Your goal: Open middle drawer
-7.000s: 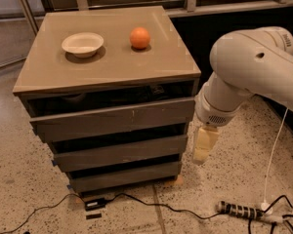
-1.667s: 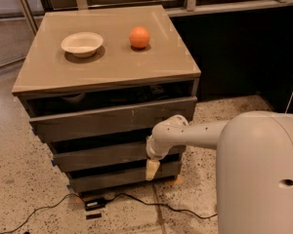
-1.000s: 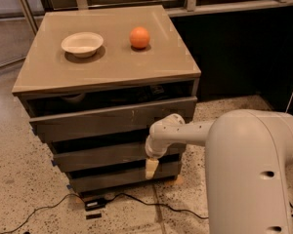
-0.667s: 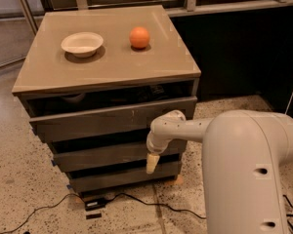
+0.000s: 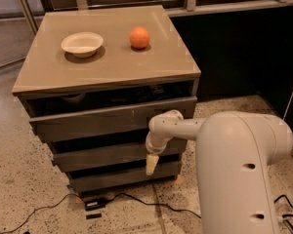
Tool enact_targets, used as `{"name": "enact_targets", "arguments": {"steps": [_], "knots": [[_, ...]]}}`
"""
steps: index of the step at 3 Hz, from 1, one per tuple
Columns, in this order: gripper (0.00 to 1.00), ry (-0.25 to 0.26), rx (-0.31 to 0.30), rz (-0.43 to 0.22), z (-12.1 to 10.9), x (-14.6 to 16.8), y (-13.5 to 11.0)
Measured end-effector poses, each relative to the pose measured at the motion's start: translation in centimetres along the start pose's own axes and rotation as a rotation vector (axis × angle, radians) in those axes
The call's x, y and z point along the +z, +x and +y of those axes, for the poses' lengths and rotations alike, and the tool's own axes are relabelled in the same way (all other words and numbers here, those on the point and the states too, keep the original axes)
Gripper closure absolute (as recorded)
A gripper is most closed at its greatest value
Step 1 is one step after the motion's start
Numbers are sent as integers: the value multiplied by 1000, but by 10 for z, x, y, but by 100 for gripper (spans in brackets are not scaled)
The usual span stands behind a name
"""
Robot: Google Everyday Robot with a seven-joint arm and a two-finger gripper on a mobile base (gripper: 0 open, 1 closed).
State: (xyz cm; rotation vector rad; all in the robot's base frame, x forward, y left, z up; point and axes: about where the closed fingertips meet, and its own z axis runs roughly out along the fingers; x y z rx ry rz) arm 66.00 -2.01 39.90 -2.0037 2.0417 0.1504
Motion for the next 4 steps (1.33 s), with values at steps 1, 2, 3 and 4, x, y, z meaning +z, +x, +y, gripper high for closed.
{"name": "enact_targets", "arguments": {"steps": [1,2,3,4], "knots": [[0,-10,1,3,1,3,0],[0,-42,2,19,0,6,1],[0,-91,16,49,6,5,8],[0,-92,17,50,6,1,7]]}}
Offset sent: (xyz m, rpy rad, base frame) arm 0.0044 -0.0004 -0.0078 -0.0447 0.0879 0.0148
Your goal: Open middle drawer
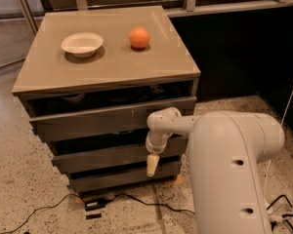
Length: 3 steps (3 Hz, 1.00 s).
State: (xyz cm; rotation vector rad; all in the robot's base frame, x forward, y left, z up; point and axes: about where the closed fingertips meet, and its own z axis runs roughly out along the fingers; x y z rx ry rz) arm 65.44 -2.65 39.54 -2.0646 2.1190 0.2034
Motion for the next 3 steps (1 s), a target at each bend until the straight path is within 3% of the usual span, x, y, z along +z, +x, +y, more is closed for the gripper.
{"name": "enact_targets", "arguments": {"steps": [3], "knots": [[0,-59,40,47,49,-17,30]]}}
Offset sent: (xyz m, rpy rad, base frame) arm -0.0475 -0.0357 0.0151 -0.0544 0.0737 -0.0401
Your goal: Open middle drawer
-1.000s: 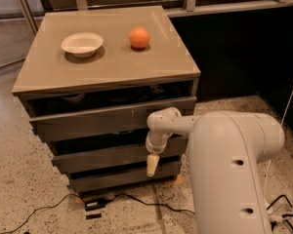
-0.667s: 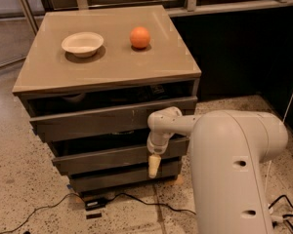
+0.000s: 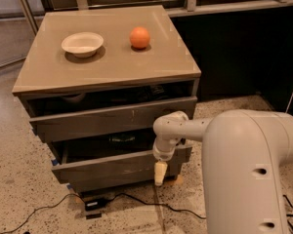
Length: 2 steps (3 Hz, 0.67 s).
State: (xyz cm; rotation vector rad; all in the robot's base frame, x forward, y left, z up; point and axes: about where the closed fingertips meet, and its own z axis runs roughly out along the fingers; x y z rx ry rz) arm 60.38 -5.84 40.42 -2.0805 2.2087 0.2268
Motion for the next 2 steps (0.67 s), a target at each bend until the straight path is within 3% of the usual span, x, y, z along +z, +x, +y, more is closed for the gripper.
{"name": "enact_targets", "arguments": {"steps": [2], "knots": [[0,-16,-10,-4,32,1,13]]}}
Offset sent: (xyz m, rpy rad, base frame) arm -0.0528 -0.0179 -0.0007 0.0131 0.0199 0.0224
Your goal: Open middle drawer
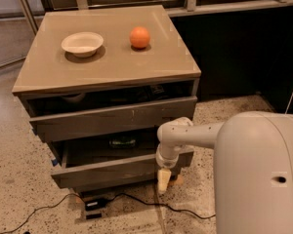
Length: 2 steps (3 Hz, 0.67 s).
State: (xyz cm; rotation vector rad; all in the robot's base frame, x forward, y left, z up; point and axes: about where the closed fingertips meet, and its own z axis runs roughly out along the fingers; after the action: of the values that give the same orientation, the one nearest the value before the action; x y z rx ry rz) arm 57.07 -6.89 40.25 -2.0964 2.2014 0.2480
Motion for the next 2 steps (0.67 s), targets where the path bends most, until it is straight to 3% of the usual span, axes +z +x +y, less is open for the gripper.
{"name": "enact_targets", "arguments": {"steps": [2], "knots": [[0,-46,-3,4,21,3,8]]}}
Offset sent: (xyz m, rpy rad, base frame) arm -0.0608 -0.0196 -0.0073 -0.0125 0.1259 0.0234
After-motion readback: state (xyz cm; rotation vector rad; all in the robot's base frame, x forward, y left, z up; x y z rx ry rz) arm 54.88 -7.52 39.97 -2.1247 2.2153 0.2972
